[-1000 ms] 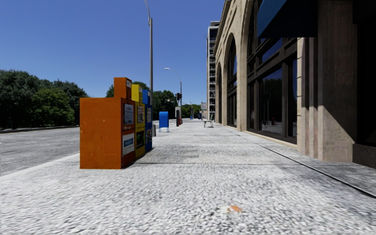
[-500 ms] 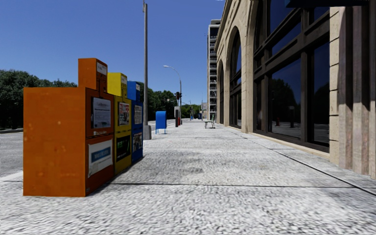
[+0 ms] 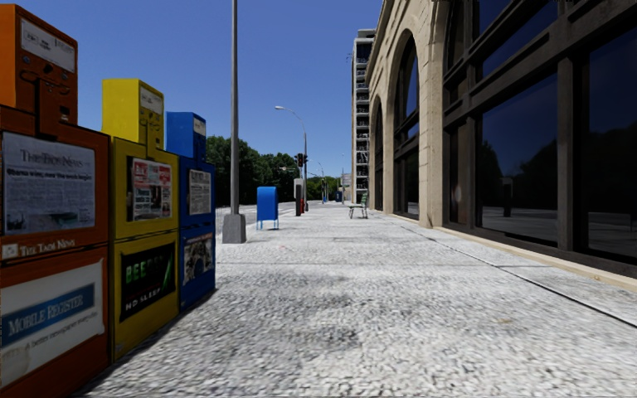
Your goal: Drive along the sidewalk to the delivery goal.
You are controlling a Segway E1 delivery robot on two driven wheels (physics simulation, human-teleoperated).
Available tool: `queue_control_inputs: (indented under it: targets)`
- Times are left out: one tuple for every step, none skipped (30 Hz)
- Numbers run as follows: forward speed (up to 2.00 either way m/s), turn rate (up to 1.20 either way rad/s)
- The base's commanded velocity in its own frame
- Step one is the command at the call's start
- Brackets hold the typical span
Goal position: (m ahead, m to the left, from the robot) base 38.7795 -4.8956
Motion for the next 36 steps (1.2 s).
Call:
queue_control_inputs:
  targets:
    - [2.0, 0.0]
    - [2.0, 0.0]
    - [2.0, -0.03]
    - [2.0, -0.17]
    - [2.0, -0.22]
    - [2.0, -0.23]
    - [2.0, -0.23]
    - [2.0, -0.23]
    - [2.0, -0.23]
    - [2.0, -0.23]
    - [2.0, -0.23]
    - [2.0, -0.23]
    - [2.0, -0.23]
    - [2.0, -0.23]
    - [2.0, -0.15]
    - [2.0, -0.06]
    - [2.0, 0.0]
    - [2.0, 0.0]
    - [2.0, 0.0]
    - [2.0, 0.0]
    - [2.0, 0.0]
    - [2.0, 0.0]
    - [2.0, 0.0]
    - [2.0, 0.0]
    - [2.0, 0.0]
    - [2.0, 0.0]
    - [2.0, 0.0]
    - [2.0, 0.0]
    - [2.0, 0.0]
    - [2.0, 0.0]
    - [2.0, 0.0]
    - [2.0, 0.0]
    - [2.0, 0.0]
    - [2.0, 0.0]
    - [2.0, 0.0]
    - [2.0, 0.0]
